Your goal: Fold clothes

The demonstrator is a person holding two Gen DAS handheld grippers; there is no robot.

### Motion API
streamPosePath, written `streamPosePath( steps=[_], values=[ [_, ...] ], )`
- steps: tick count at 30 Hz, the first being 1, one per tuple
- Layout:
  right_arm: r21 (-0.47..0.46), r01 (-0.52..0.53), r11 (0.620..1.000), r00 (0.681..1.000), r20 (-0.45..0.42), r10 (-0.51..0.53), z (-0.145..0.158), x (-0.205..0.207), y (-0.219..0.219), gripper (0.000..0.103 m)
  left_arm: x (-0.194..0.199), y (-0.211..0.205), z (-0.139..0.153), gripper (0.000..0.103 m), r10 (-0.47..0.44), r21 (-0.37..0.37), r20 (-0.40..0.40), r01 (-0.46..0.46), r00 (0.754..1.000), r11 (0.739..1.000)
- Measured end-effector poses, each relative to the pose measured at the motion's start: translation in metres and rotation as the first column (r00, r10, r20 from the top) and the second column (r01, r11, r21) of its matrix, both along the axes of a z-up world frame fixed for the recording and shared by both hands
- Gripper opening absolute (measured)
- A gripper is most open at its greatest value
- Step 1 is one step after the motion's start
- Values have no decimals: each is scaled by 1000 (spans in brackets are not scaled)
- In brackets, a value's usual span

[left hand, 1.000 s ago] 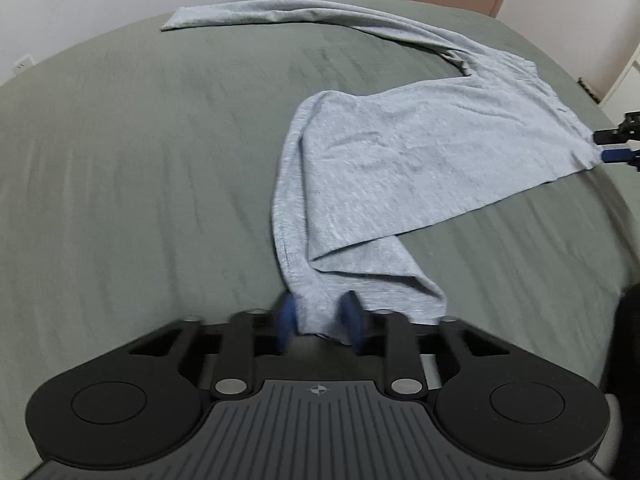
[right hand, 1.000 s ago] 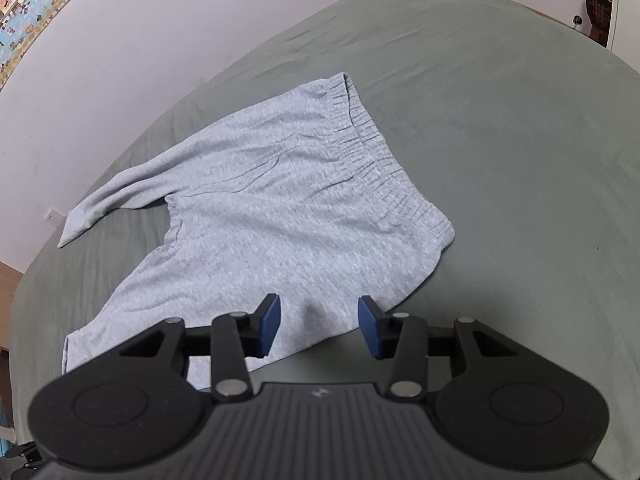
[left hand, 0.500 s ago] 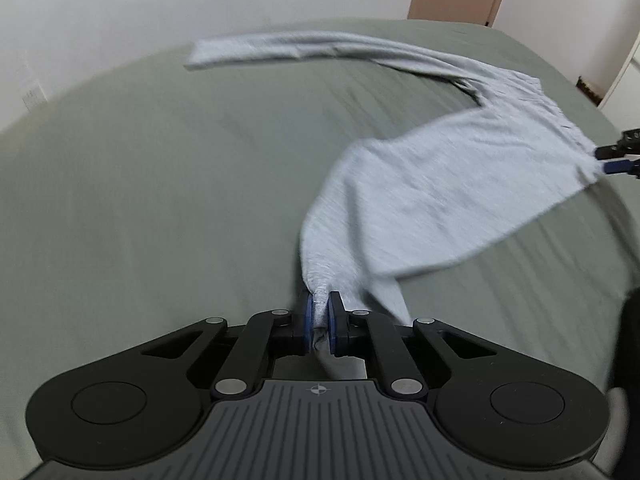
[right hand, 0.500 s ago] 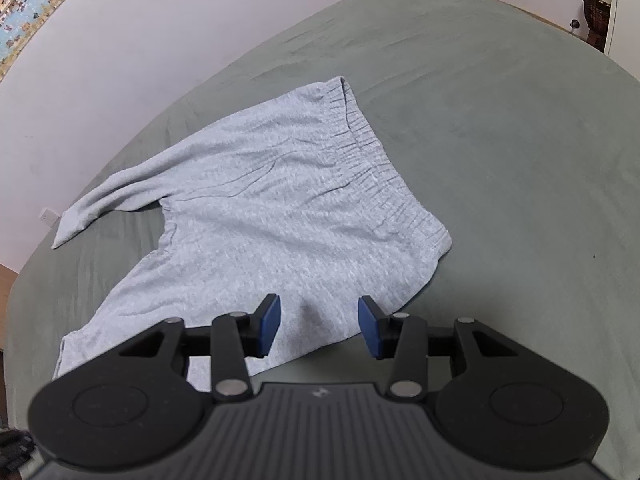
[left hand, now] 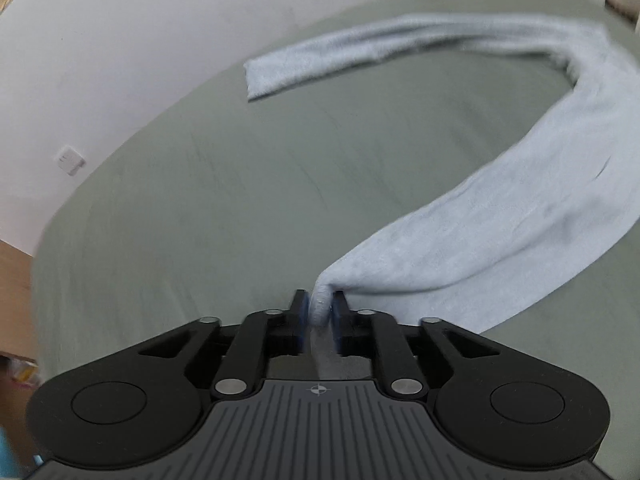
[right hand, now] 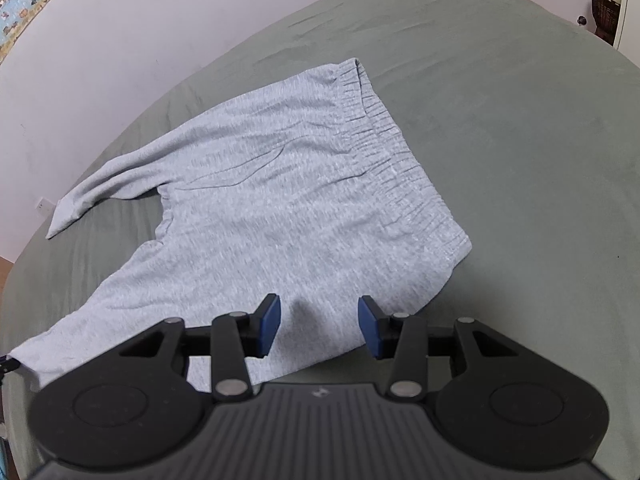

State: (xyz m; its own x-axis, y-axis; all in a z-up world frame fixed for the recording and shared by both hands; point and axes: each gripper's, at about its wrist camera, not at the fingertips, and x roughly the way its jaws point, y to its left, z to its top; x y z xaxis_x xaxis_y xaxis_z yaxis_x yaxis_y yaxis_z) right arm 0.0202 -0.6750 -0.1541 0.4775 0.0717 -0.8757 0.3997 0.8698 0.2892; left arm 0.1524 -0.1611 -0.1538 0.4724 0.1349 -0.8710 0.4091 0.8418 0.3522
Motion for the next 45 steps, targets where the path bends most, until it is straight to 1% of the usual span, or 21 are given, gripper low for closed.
streamPosePath(
  steps=[2, 3, 5, 8, 11, 14, 18, 22, 26, 28, 29, 30, 31, 32, 33, 34, 35, 36, 39, 43, 45],
  values=[
    [1, 5, 1000, 1000, -4, -5, -1, -1, -3, 46, 0, 11, -6, 46, 56, 24, 40, -57, 998, 998],
    [1, 5, 1000, 1000, -4, -5, -1, 0, -3, 46, -1, 17, -6, 48, 84, 11, 44, -85, 995, 996],
    [-1, 9, 1000, 1000, -2, -9, -1, -2, -5, 46, -7, 30, -3, 49, 127, -55, 25, -125, 992, 991],
    [3, 21, 1000, 1000, 6, -21, 0, -4, -11, 48, -23, 37, -1, 50, 126, -157, -24, -128, 992, 979],
    [7, 41, 999, 999, 9, -41, -1, -5, -16, 51, -32, 35, -7, 51, 124, -199, -43, -130, 991, 971],
    [-10, 66, 998, 998, 23, -66, 0, -9, -25, 51, -30, 33, -17, 51, 153, -206, -60, -162, 986, 965],
    [20, 122, 992, 992, 37, -122, -2, -18, -44, 52, -29, 46, -21, 51, 243, -298, -88, -259, 966, 919],
    [65, 169, 983, 984, 35, -172, -11, -23, -60, 52, -29, 50, -24, 51, 279, -373, -108, -299, 954, 878],
    [147, 228, 962, 969, 61, -239, -23, -25, -72, 52, -30, 48, -26, 51, 288, -397, -98, -303, 953, 866],
    [169, 242, 955, 964, 74, -257, -26, -24, -75, 52, -32, 42, -23, 50, 280, -399, -90, -292, 956, 869],
    [171, 243, 955, 963, 75, -259, -26, -24, -75, 52, -32, 40, -22, 50, 269, -389, -81, -279, 960, 878],
    [165, 243, 956, 963, 76, -258, -26, -21, -74, 52, -31, 36, -22, 45, 256, -375, -70, -263, 964, 889],
    [157, 238, 958, 965, 77, -252, -26, -18, -73, 52, -30, 33, -21, 36, 244, -370, -65, -251, 967, 894],
    [145, 232, 962, 966, 79, -245, -25, -15, -71, 50, -30, 30, -20, 32, 234, -370, -64, -241, 970, 897],
    [144, 231, 962, 966, 79, -244, -25, -14, -71, 43, -30, 27, -19, 21, 223, -372, -67, -232, 972, 899],
    [140, 225, 964, 968, 80, -238, -25, -11, -70, 37, -30, 25, -17, 14, 217, -373, -70, -227, 974, 900],
    [140, 222, 965, 969, 78, -234, -25, -10, -70, 26, -30, 23, -15, 12, 216, -371, -72, -227, 974, 900],
    [143, 223, 964, 969, 77, -235, -25, -10, -69, 24, -29, 22, -14, 9, 216, -370, -74, -228, 973, 901],
    [146, 218, 965, 970, 79, -231, -21, -10, -68, 17, -34, 24, -2, 8, 212, -360, -93, -232, 973, 904],
    [117, 180, 977, 974, 119, -194, 2, -16, -68, 16, -45, 30, 15, 8, 192, -345, -111, -219, 975, 913],
    [115, 171, 979, 976, 115, -184, 7, -16, -68, 16, -52, 33, 22, 8, 182, -338, -134, -217, 974, 916]
  ],
)
